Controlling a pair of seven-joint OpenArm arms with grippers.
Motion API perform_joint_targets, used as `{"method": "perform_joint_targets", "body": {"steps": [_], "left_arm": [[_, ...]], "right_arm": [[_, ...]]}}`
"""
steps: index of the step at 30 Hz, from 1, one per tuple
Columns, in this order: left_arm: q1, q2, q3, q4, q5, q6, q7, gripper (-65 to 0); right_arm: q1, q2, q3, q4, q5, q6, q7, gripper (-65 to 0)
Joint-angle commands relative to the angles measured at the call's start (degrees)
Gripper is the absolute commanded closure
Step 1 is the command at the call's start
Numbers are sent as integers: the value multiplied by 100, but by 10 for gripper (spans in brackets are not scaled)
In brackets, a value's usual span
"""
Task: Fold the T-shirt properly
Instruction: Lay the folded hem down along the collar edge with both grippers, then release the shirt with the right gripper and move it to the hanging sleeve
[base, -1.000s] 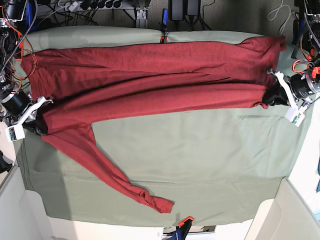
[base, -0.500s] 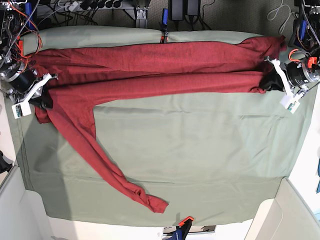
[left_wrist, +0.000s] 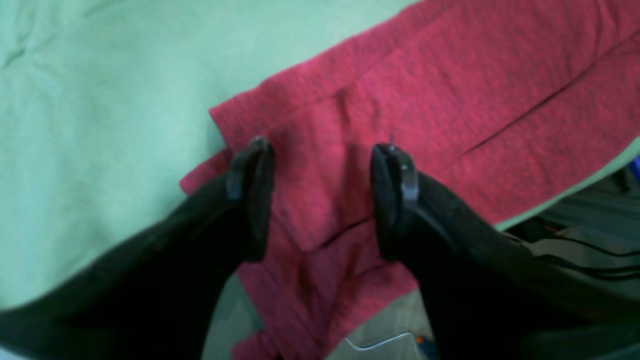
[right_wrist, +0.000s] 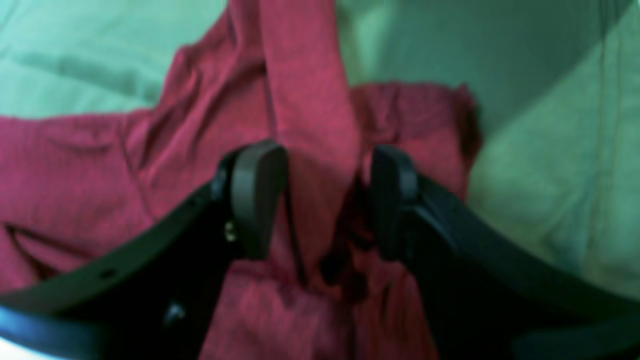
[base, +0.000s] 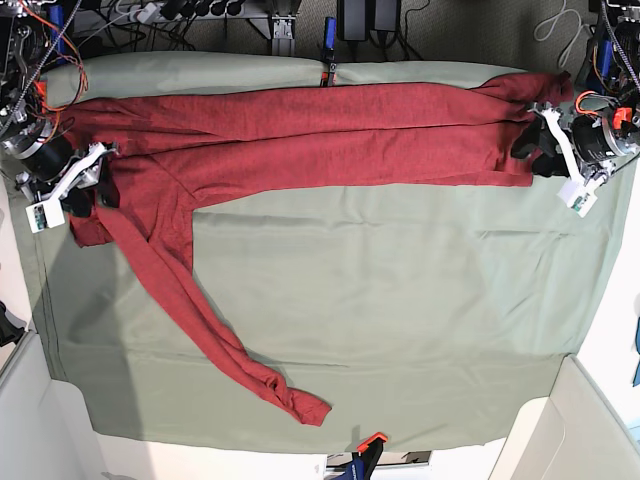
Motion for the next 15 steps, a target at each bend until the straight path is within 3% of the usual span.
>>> {"method": "perform_joint_targets", "body": {"steps": [1,6,11,15], "left_arm": [[-33,-127,-68,74,-212,-10,-59,-336],[-35,-127,-68,74,-577,-10,-63,-335],[-35,-127,-68,74,-579,-10,-61,-335],[-35,-127,-68,74,-577,-10,-59,-335]], "right_arm": [[197,90,50,87,79,-44,170,-306],[907,7,50,87,61,-122,310,-306],[1923,-487,-11,-155,-496,-313,313,-306],[2813,-804,-396,-1346,-1043,-627,597,-306]]}}
